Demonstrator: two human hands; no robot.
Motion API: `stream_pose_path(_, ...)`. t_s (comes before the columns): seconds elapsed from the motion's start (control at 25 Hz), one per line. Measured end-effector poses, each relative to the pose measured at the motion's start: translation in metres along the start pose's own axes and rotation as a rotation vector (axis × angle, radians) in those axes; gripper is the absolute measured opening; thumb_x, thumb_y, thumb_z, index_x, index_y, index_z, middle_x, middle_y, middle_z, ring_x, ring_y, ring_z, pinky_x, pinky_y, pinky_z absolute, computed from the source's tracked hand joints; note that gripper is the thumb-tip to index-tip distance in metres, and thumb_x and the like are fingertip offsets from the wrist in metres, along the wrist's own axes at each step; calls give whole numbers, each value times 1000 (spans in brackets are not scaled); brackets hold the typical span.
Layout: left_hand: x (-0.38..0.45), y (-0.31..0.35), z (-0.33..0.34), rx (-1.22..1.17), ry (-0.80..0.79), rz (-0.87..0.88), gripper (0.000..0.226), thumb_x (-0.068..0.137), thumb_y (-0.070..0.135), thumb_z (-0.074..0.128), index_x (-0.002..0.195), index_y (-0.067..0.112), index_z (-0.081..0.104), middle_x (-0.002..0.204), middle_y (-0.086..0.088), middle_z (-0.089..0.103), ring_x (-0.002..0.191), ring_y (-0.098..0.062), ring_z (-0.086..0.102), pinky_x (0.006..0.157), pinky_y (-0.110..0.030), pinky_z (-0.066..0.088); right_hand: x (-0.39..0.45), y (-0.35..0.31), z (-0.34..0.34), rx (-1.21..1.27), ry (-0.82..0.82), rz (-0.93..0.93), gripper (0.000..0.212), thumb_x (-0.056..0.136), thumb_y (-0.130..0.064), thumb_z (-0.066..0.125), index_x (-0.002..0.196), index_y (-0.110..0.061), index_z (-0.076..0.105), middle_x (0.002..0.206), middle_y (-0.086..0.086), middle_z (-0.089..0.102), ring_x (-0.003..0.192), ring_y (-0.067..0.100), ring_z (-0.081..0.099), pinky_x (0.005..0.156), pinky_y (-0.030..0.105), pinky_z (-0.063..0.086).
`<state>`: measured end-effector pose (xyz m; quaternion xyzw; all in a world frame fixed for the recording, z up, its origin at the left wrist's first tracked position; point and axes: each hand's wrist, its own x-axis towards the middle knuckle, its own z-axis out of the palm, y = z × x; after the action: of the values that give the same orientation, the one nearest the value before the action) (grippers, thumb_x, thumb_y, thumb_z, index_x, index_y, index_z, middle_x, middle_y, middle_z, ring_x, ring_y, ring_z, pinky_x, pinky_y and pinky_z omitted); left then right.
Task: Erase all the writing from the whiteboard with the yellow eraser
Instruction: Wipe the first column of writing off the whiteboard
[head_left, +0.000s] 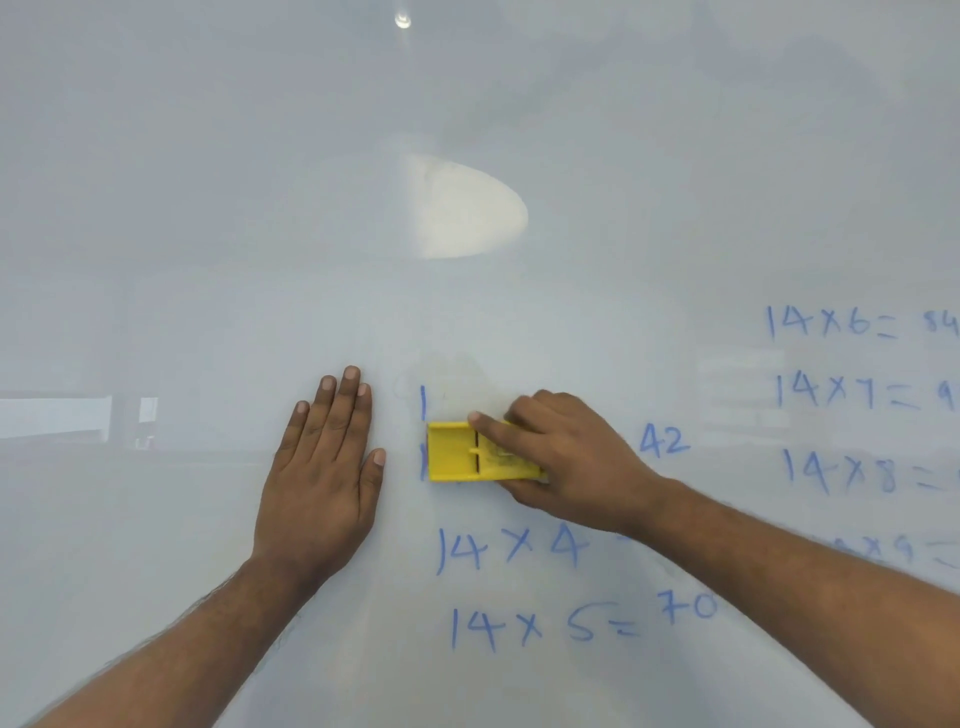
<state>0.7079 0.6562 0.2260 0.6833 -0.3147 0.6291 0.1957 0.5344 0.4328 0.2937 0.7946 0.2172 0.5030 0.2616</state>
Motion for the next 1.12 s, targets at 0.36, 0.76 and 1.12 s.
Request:
stream_pose_path(0.36, -19, 5, 5, 10, 5, -6, 63, 104, 32, 30, 160, 5, 20, 170, -9, 16, 158, -25, 13, 128, -46, 15, 45, 2, -6, 27, 138, 258, 64, 79, -33, 70, 136, -13, 52, 97, 11, 57, 86, 32, 53, 72, 39, 42)
stream_pose_path(0.76, -29, 3, 3, 20, -20, 9, 63, 104, 32, 28, 160, 4, 19, 171, -9, 16, 158, -25, 13, 128, -46, 15, -5, 7, -6, -44, 11, 77, 59, 84, -36, 66, 137, -15, 51, 98, 8, 59, 83, 29, 54, 73, 37, 42)
stream_pose_path(1.12, -32, 4, 2, 12, -22, 13, 63, 104, 32, 31, 160, 3, 21, 170, -10, 17, 158, -26, 14, 127, -47, 17, -2, -38, 21, 25, 44, 90, 62, 82, -32, 68, 138, -14, 50, 98, 8, 57, 84, 28, 51, 74, 37, 40)
